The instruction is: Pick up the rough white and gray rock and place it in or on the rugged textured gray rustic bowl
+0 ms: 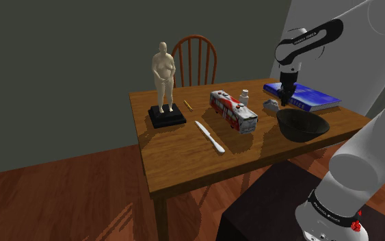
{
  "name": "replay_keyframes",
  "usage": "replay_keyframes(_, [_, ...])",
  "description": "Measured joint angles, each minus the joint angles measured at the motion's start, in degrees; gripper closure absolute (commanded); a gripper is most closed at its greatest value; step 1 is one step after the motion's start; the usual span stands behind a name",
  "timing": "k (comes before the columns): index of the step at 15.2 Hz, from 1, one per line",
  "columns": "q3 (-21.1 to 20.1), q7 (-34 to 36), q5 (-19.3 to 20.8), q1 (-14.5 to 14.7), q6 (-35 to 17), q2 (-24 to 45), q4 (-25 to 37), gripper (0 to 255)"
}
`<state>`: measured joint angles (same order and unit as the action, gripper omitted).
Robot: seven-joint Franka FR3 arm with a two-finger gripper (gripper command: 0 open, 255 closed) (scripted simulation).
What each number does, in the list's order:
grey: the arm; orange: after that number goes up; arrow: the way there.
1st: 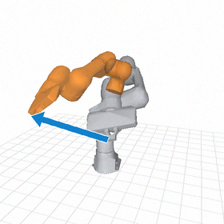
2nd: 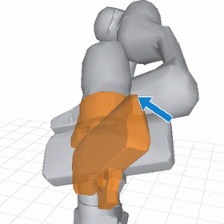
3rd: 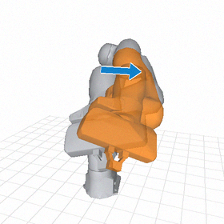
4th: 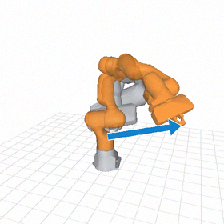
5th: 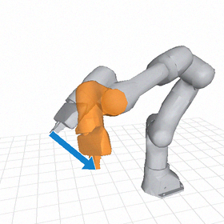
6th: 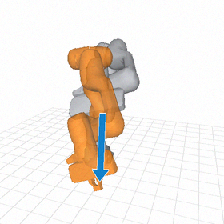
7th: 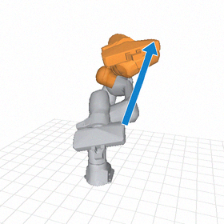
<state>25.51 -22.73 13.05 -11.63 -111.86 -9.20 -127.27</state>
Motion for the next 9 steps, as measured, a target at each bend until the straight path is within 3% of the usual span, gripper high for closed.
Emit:
replay_keyframes(6, [0.0,0.0,0.0,0.0,0.0,0.0,0.0,255])
replay_keyframes(7, [0.0,0.0,0.0,0.0,0.0,0.0,0.0,0])
replay_keyframes(9, [0.01,0.85,-0.79,0.06,-1.45,-0.18,-0.39,0])
